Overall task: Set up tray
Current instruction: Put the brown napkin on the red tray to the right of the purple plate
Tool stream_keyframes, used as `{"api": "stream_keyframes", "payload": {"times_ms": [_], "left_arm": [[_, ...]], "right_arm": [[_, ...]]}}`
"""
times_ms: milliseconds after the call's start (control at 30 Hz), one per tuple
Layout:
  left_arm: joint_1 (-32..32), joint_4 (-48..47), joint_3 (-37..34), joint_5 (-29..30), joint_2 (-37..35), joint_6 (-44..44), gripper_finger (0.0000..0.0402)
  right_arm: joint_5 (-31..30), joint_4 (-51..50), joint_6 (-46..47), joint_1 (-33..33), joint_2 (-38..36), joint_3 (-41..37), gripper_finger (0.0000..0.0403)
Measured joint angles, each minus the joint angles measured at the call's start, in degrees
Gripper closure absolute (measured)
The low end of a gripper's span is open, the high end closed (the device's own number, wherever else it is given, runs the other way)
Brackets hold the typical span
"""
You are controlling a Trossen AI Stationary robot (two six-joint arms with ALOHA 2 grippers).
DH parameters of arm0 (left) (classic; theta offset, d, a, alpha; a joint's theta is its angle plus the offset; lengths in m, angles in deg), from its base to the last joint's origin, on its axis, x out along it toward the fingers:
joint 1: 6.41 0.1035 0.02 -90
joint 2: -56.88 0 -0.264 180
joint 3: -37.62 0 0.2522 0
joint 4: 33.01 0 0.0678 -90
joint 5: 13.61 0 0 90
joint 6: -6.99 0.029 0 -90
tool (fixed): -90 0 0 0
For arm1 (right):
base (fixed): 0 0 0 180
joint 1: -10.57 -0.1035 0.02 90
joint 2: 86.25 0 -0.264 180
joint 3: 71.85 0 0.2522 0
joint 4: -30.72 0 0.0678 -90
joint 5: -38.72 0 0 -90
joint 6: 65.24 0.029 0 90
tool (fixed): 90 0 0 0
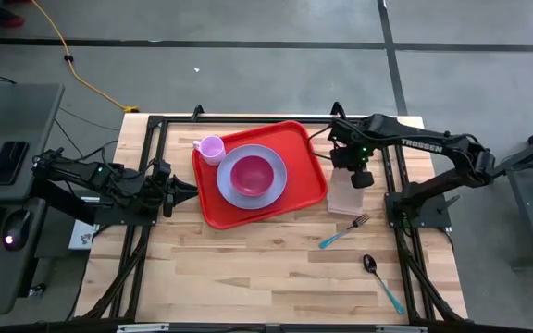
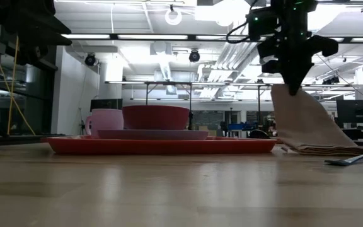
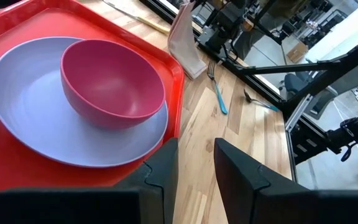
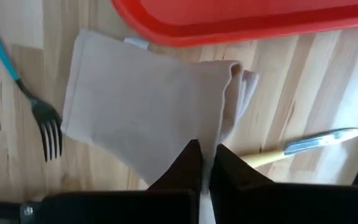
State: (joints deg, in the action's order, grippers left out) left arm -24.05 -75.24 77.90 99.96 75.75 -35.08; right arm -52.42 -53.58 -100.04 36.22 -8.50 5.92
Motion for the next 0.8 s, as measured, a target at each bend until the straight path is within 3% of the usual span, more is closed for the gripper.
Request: {"api": "stream_keyframes", "payload": {"times_ms": [467,800], "left_arm": [[0.0,1.0,0.0,0.0,0.0,-0.2,0.0268],[0.0,1.3,0.0,0.0,0.0,0.1,0.0268]], "right_arm": [[-1.8,-0.5,-1.3,-6.4,-2.5,0.7,0.0402],[0.1,-0.2,-2.9,-9.9,-2.5,12.1,0.0402]]}}
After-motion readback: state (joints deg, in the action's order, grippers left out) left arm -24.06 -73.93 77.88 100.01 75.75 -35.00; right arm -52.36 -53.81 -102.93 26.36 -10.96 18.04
